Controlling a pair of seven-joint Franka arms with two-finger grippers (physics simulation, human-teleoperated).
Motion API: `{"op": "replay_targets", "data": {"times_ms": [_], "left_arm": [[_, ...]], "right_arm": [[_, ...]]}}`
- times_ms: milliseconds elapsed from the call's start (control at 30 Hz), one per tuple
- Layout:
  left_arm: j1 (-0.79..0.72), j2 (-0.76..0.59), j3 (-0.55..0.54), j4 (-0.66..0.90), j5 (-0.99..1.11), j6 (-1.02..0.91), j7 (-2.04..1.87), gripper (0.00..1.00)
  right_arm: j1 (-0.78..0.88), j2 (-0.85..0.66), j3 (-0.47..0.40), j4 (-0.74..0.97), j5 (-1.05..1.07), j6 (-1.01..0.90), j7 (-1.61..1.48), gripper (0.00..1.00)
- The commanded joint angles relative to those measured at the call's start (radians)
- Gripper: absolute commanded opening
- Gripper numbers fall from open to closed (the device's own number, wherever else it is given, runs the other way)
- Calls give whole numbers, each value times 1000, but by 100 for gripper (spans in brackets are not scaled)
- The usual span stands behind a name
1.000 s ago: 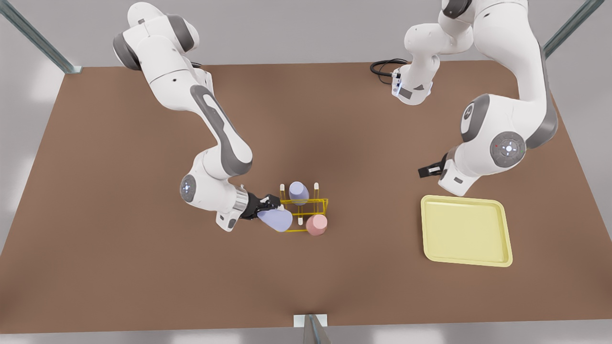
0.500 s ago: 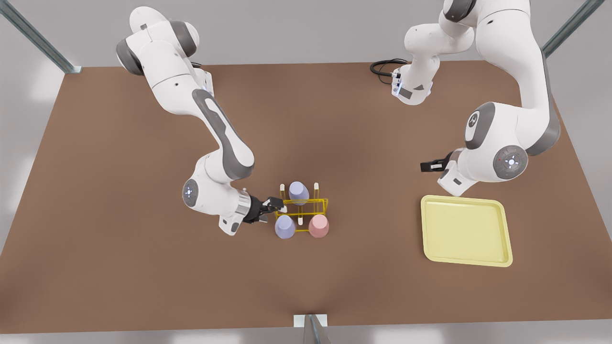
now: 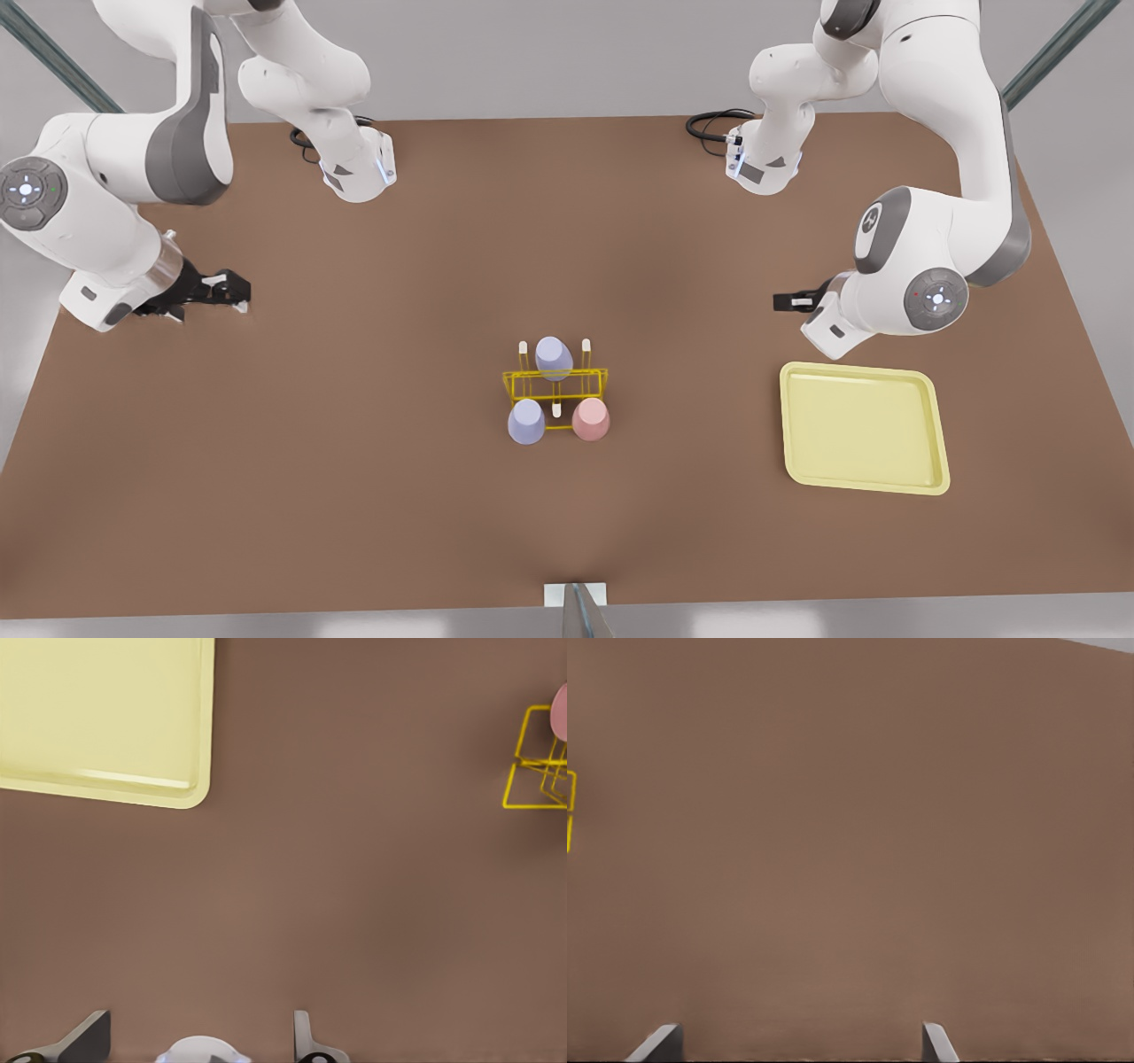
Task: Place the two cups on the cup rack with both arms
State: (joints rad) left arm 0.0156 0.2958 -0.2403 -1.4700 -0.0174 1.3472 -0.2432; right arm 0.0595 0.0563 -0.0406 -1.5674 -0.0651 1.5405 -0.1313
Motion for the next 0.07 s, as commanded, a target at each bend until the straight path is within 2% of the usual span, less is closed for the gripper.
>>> {"op": "replay_targets", "data": {"times_ms": [0, 33], "left_arm": [[0, -1, -1, 0, 1, -3, 50, 100], [1, -1, -1, 3, 2, -3, 50, 100]], "right_arm": [[5, -20, 15, -23, -27, -97, 125, 100], [5, -21, 15, -26, -25, -97, 125, 100]]}}
